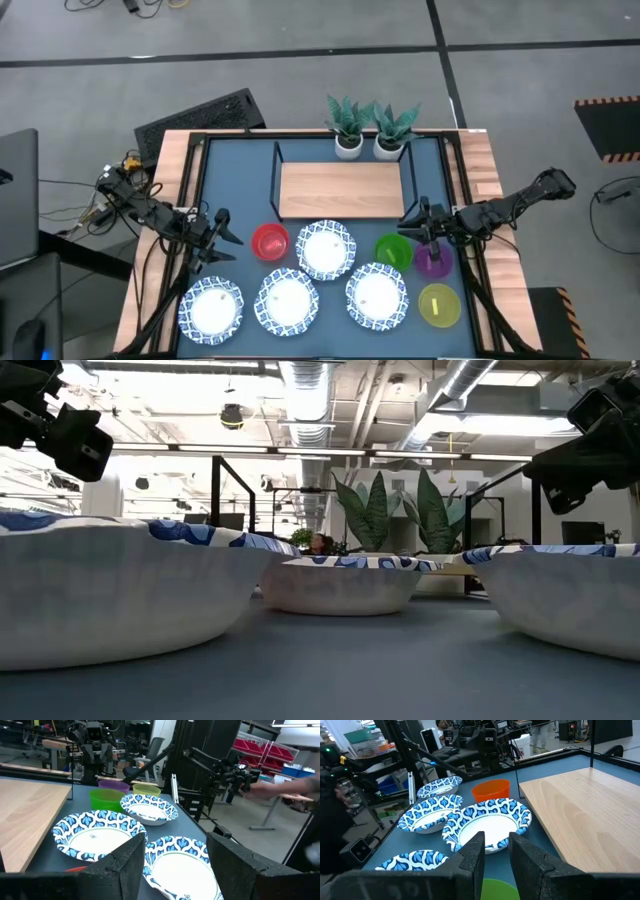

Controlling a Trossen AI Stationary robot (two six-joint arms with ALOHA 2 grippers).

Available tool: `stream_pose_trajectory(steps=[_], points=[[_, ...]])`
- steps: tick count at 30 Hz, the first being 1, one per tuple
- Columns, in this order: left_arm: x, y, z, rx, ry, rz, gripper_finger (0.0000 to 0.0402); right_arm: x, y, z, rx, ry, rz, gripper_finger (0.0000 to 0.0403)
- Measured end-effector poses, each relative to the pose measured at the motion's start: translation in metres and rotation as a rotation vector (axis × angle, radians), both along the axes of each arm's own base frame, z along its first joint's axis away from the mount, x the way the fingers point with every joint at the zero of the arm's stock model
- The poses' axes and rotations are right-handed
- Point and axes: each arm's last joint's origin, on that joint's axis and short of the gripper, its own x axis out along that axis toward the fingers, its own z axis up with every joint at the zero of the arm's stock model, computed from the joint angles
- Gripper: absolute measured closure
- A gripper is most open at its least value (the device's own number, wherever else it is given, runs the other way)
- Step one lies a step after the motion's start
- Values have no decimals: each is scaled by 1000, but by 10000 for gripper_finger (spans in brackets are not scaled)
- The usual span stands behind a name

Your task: Place and stack bowls onto a shelf

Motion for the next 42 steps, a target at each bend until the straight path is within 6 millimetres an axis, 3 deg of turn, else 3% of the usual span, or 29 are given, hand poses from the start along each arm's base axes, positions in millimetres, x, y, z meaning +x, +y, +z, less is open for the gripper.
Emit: stream_pose_trajectory(steps=[5, 12, 18, 23, 28, 36, 39, 42], points=[[0, 1, 4, -55, -27, 46, 205, 0, -2, 0, -41, -3, -35, 290], [0, 5, 13, -445, -21, 116, 205, 1, -8, 0, -108, -1, -139, 290], [0, 8, 11, -543, -7, 212, 205, 2, -9, 1, -86, -4, -155, 290], [0, 9, 12, -565, -14, 224, 205, 2, -10, 5, 258, -70, -191, 290], [0, 10, 12, -648, -5, 242, 205, 2, -7, 18, 920, -201, -142, 290], [0, 11, 12, -681, -8, 276, 205, -2, 2, 29, 1004, -243, 10, 290], [0, 11, 12, -708, -4, 272, 205, -7, 7, 42, 1013, -323, 118, 290], [0, 11, 12, -757, 3, 265, 205, -15, 10, 71, 949, -435, 209, 290]])
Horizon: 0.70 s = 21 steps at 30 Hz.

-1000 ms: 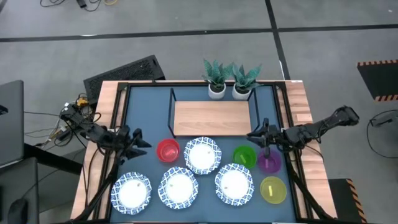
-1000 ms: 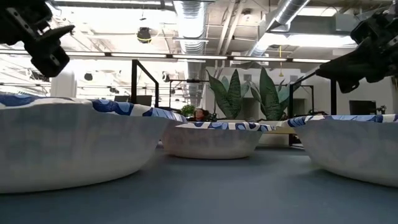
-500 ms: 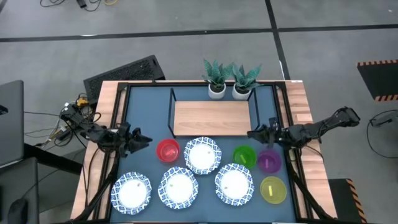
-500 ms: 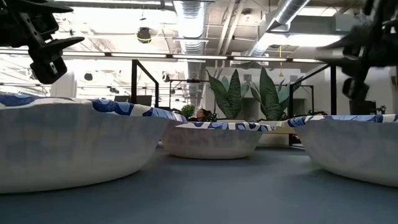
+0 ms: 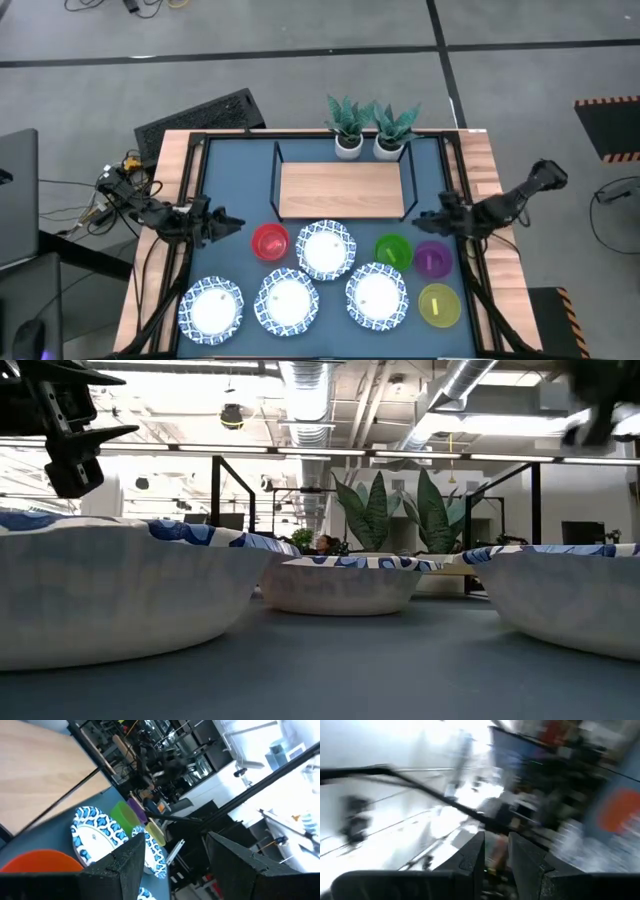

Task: Place and stack bowls onto a shelf
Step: Put the top center white and blue plate on the shelf

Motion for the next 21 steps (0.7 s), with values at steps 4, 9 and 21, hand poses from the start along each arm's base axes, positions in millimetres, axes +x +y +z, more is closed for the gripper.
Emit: stream_pose_trajectory(steps=[4, 9, 21], points=[[0, 0, 0, -51, -2, -8, 205, -15, -3, 48, -121, -170, -53, 290], [0, 0, 0, -65, -4, -4, 205, -33, -13, 115, -313, -319, -199, 290], [-8, 8, 25, -226, -236, 90, 205, -19, 0, 236, -790, -327, -465, 290]])
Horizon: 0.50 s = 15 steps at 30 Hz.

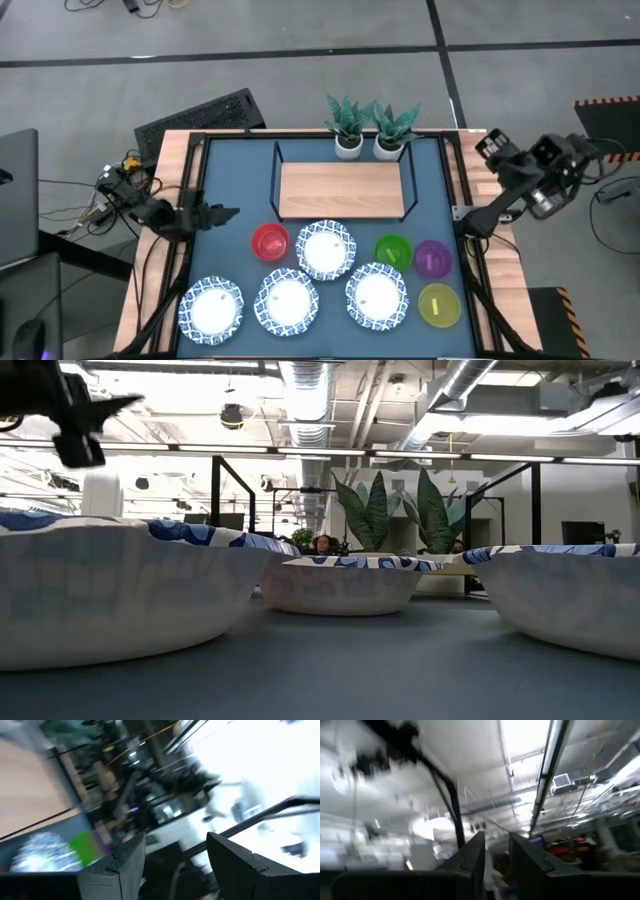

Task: Place and stack bowls onto a shelf
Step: Put the top center white and blue plate on the shelf

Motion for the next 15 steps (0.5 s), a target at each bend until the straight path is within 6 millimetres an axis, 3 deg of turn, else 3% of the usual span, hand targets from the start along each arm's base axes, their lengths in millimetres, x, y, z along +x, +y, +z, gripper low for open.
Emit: stream_pose_trajectory(steps=[4, 9, 15], points=[[-11, 6, 20, -17, -209, 20, 205, 18, 15, 12, -105, 54, -50, 290], [-31, 17, 44, 17, -453, 78, 205, 36, 25, 18, -76, 130, -154, 290], [-44, 24, 96, 158, -465, 95, 205, 49, 31, 33, -78, 208, -251, 290]])
